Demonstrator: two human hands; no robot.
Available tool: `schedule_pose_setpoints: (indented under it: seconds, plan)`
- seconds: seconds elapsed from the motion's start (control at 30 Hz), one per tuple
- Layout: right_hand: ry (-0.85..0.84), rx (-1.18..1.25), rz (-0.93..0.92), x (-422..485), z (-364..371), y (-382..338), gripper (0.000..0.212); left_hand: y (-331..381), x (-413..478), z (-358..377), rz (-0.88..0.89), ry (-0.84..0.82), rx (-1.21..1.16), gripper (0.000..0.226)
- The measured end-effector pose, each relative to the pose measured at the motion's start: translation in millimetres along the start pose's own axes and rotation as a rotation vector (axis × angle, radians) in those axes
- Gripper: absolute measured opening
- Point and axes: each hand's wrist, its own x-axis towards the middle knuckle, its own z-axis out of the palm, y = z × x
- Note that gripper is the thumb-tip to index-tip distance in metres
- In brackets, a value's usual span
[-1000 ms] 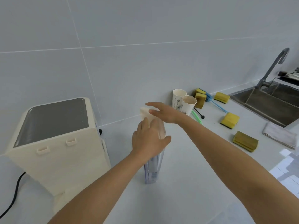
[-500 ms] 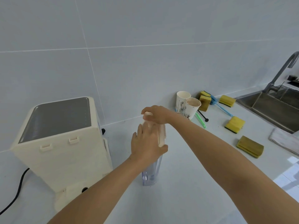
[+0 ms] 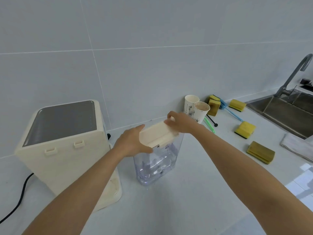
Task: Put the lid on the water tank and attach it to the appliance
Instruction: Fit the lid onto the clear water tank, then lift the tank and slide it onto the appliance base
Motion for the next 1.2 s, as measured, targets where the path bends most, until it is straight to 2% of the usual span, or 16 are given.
schedule_pose_setpoints:
  seconds: [0.27, 0.53, 0.63, 0.73, 0.8, 0.93, 1.03, 1.2]
  plan:
    - [0.058, 0.144, 0.106, -21, 2, 28, 0.039, -14, 15, -11, 0.096, -0.025, -0.204, 0.098]
    - [0.065, 0.231, 0.069, -44, 5, 35, 0.046, -26, 24, -5, 0.126, -0.047, -0.365, 0.102]
    - [0.003, 0.391, 0.018, -55, 6, 42, 0.074, -34, 22, 4, 0.104, -0.081, -0.482, 0.11]
    - [-0.129, 0.613, 0.02, -65, 10, 53, 0.106, -46, 20, 22, 0.059, -0.127, -0.528, 0.119]
    - [-0.179, 0.683, 0.005, -67, 21, 60, 0.116, -53, 20, 34, 0.043, -0.131, -0.524, 0.121]
    - [-0.139, 0.718, -0.032, -63, 47, 66, 0.108, -57, 21, 52, 0.008, -0.077, -0.521, 0.107]
    - [-0.117, 0.693, 0.051, -58, 60, 69, 0.098, -56, 23, 54, -0.031, -0.017, -0.501, 0.094]
    - [-0.073, 0.549, 0.14, -52, 66, 69, 0.089, -54, 22, 53, -0.029, -0.002, -0.449, 0.089]
